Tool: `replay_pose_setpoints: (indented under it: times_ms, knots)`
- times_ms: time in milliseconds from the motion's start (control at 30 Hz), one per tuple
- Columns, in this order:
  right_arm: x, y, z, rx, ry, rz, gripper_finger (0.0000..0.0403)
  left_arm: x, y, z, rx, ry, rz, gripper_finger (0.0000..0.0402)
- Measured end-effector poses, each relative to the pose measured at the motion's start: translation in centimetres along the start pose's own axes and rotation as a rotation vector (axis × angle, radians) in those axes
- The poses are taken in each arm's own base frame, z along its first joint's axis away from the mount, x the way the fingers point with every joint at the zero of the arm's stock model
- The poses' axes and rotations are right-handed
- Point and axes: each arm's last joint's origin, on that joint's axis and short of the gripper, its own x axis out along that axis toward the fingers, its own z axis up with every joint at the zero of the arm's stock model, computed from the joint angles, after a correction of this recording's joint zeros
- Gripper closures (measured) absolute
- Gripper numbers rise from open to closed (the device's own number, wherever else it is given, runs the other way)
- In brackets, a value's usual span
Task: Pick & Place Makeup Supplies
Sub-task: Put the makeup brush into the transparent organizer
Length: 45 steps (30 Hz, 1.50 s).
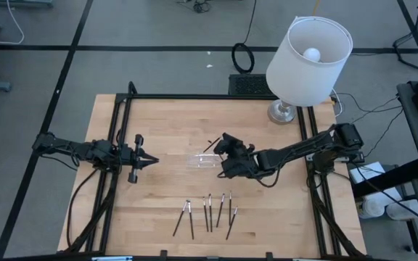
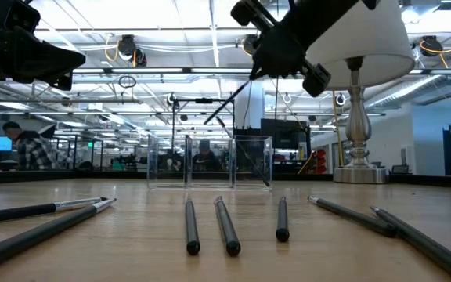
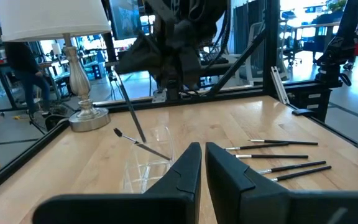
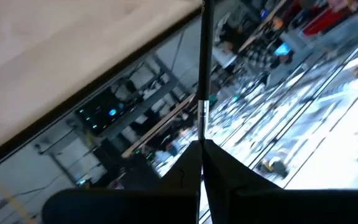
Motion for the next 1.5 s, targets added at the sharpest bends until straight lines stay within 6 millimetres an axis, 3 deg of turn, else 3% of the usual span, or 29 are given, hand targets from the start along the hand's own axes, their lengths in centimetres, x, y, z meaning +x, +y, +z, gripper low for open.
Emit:
replay_pose_setpoints:
  times_ms: [500,967,1233,1500]
  knots:
    - [0.3,2.0,1.1,-0.097,-0.105,0.001,0.0403,0.0,0.0,0.0,0.0,0.0,0.0,0.0371]
    - [1.5,3.5,3.9,-0.245,-0.187,0.029,0.0403,0.0,0.0,0.0,0.0,0.0,0.0,0.0371]
    - [1.6,2.5,3.8,-0.146,-0.173,-0.021,0.04,0.0,0.0,0.0,0.0,0.0,0.0,0.0371]
    - [1.3,2.6,3.9,-0.135,-0.184,-0.017,0.0365,0.0,0.0,0.0,0.0,0.0,0.0,0.0371]
